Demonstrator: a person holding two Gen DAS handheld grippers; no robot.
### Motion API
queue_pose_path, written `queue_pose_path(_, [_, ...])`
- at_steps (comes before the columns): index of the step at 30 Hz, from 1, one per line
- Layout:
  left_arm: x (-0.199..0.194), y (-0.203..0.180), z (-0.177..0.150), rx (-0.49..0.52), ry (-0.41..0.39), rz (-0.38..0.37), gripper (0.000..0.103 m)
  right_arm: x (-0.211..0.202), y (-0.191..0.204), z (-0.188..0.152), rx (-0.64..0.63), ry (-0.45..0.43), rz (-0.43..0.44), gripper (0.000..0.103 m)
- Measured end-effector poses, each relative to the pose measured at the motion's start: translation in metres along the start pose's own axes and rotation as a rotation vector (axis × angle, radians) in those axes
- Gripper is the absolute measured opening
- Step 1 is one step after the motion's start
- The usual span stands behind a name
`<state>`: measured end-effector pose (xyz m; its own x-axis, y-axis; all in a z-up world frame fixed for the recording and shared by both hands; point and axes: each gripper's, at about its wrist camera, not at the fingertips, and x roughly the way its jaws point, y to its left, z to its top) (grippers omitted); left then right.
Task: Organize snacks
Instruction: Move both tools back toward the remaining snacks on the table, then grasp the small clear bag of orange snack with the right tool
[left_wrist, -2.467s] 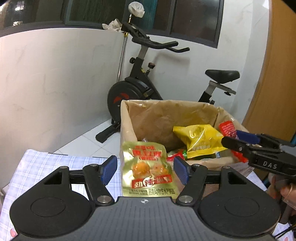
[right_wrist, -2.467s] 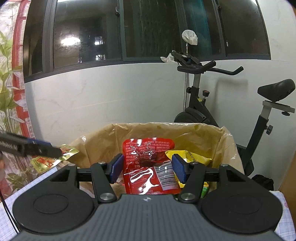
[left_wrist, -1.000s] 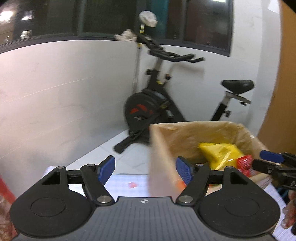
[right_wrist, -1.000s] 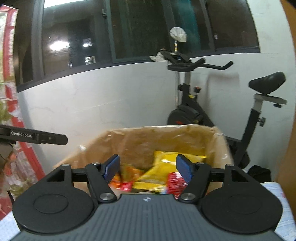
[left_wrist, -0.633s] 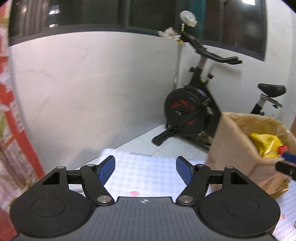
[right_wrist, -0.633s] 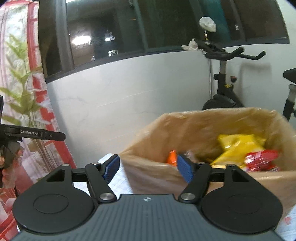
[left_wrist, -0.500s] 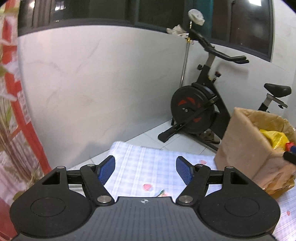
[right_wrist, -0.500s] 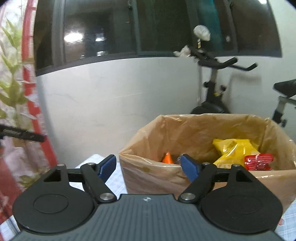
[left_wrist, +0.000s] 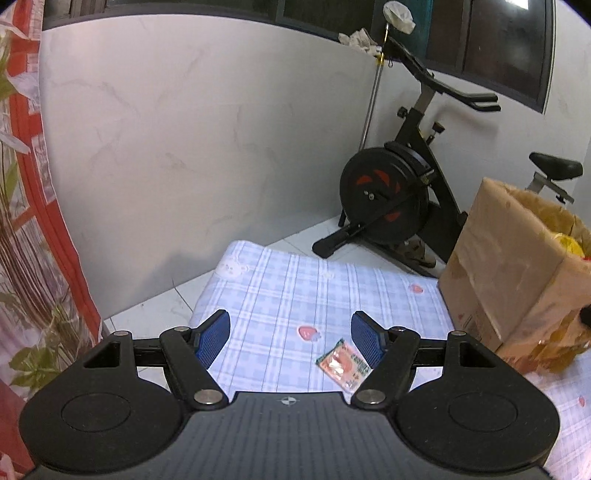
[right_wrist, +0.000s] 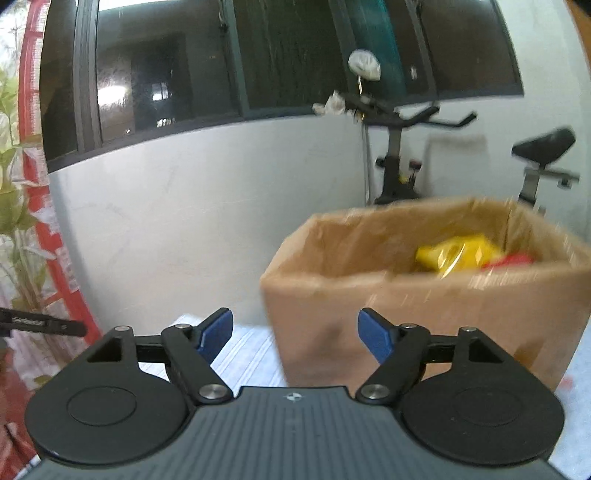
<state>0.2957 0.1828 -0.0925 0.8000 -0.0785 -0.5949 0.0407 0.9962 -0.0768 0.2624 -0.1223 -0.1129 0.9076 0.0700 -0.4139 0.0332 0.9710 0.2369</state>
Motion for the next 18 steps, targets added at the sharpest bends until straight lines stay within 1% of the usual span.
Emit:
queue_pose_path(2, [0.002, 0.000, -0.005, 0.008, 0.007, 0.004, 0.075, 0.011, 0.007, -0.012, 0.011, 0.071, 0.024, 0.078])
queue_pose_path(5, [0.008, 0.000, -0.008, 0.027, 0.014, 0.008, 0.075, 0.034, 0.013, -0.032, 0.071, 0.193, 0.077, 0.077])
queue_pose_path(8, [0.016, 0.000, -0.011, 0.030, 0.021, 0.007, 0.075, 0.063, 0.023, -0.052, 0.110, 0.316, 0.099, 0.076])
queue_pose_path(11, [0.019, 0.003, -0.017, 0.027, 0.025, 0.000, 0.075, 0.089, 0.035, -0.069, 0.120, 0.427, 0.110, 0.073])
queue_pose_path(13, [0.023, 0.005, -0.021, 0.018, 0.026, -0.004, 0.075, 0.108, 0.043, -0.078, 0.094, 0.501, 0.121, 0.065])
queue_pose_path(15, [0.024, 0.007, -0.025, 0.002, 0.028, -0.007, 0.075, 0.118, 0.050, -0.082, 0.079, 0.535, 0.112, 0.065])
queue_pose_path(18, [0.028, 0.011, -0.031, -0.023, 0.038, -0.009, 0.075, 0.123, 0.062, -0.087, 0.034, 0.541, 0.104, 0.065])
